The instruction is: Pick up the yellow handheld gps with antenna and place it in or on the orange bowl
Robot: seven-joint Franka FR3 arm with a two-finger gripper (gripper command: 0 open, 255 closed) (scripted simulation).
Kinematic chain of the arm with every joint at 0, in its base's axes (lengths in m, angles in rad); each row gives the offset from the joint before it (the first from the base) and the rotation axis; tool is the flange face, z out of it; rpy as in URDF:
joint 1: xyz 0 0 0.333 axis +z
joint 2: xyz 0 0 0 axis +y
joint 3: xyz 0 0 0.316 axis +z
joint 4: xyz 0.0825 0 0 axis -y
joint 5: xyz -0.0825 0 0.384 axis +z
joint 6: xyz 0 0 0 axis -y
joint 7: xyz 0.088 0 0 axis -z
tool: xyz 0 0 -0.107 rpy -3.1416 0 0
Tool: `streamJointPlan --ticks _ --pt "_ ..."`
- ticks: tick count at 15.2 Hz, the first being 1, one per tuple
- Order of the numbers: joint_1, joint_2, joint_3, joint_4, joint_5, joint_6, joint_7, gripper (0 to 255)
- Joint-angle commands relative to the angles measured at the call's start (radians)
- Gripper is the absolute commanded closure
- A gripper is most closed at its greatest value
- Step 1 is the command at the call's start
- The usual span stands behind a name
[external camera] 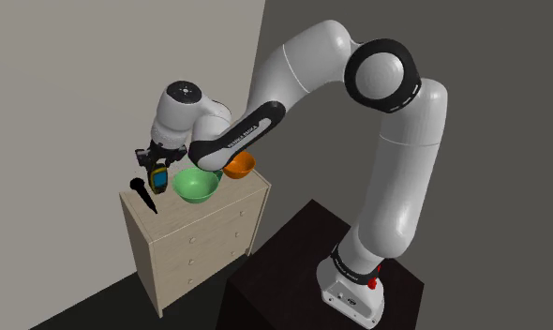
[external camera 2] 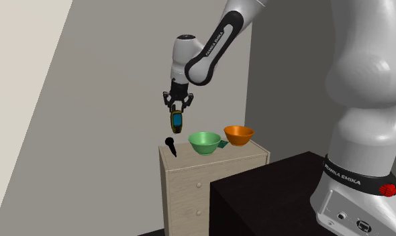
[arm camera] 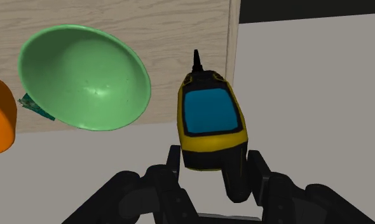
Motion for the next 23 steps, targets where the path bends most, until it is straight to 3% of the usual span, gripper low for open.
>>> streamJointPlan --ticks 1,12,23 --pt "-0.015 -0.025 0.017 -0.008 0.03 -0.014 -0.027 255" --pt "-0.309 -0.115 0.071 -0.123 0.261 0.076 -0.446 255" --pt "-0.611 -0.114 0.157 -0.092 0.535 0.059 -0.916 255"
